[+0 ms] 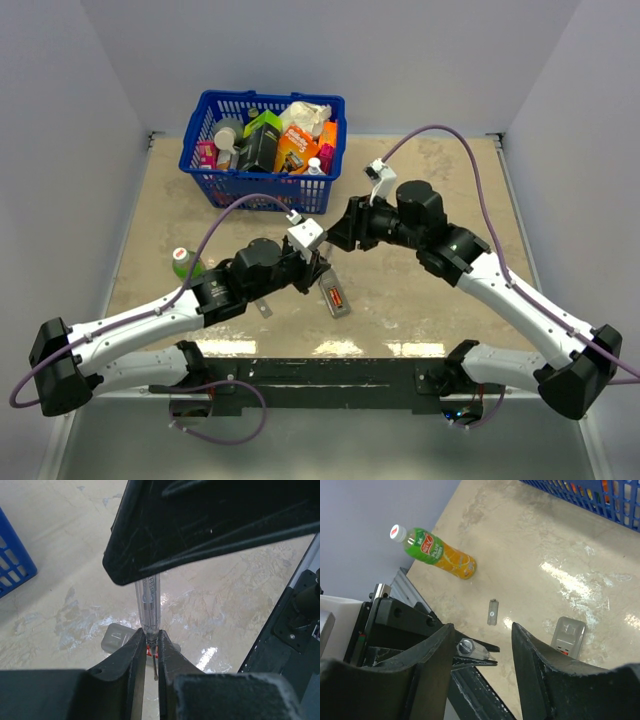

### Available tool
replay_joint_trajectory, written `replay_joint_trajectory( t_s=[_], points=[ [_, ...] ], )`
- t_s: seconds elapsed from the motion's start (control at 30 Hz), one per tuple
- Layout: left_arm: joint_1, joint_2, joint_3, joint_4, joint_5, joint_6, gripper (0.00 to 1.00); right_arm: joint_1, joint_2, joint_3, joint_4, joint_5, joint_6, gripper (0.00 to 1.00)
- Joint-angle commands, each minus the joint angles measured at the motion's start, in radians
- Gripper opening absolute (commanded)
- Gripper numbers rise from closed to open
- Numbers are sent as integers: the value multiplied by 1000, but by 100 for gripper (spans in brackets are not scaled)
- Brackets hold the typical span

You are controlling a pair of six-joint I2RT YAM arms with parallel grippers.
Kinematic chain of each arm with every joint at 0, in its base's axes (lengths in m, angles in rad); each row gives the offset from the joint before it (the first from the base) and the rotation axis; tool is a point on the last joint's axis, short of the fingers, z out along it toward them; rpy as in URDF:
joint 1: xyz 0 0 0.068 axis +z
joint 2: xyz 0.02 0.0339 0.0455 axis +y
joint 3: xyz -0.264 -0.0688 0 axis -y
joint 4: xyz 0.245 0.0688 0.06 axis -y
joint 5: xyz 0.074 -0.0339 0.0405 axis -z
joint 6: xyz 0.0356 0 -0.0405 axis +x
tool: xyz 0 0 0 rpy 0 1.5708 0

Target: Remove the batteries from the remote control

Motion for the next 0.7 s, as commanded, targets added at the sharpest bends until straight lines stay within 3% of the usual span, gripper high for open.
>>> replay_joint_trajectory(
  t_s=[0.0, 0.3, 0.53, 0.63, 0.67],
  points=[
    [-6, 13, 40, 19, -12, 16, 0, 30, 1, 14, 21, 3, -24, 52],
    [-6, 22, 44, 2, -14, 13, 0, 56, 18, 6, -15, 44, -47, 41],
    [-6, 22, 40, -1, -18, 12, 0, 69, 43, 17, -81, 94, -75, 42],
    [-6, 22, 37, 1, -18, 10, 0, 74, 38, 9, -80, 102, -79, 32],
    [-6, 22, 35, 1, -20, 9, 0, 74, 35, 6, -72, 105, -79, 19]
  ],
)
